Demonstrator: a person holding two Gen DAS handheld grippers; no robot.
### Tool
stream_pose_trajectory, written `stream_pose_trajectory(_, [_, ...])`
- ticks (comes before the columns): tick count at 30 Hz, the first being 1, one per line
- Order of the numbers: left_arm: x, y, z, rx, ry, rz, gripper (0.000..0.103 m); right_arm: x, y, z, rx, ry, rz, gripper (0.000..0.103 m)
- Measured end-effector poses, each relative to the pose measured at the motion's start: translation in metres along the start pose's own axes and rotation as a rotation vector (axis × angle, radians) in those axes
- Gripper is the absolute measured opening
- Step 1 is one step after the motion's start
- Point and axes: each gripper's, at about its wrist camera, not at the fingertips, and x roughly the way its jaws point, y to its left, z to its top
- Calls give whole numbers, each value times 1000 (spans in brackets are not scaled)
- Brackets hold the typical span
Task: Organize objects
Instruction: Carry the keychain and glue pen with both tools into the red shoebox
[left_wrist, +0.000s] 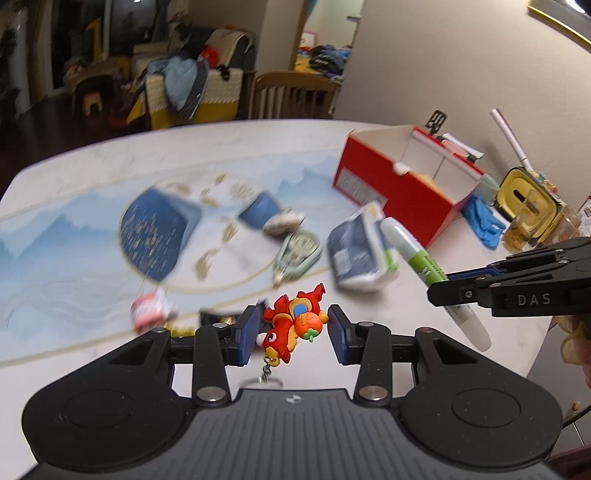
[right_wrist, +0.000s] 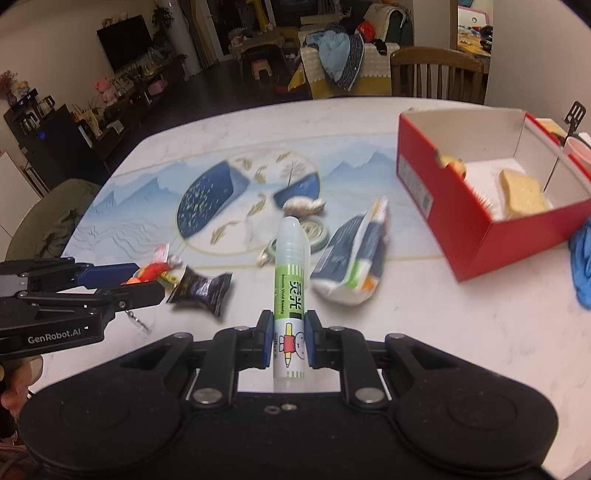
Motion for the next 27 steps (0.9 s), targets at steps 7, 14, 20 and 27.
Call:
stream_pose_trajectory(7, [8,-33,42,92,-37,-8,39,-13,-31,26,2,-29,3,17])
stream_pose_trajectory(14, [27,-63,82,155,-62,-15,39,-18,-68,50,34,-47,-9,17])
stream_pose_trajectory(20, [55,-92,114,211,-66,-33,39,-20,-101,69,56,-83,-40,17])
stream_pose_trajectory(27, [91,-131,145,279,-52,-56,39,-12,-139,95,102,-118,-65,17])
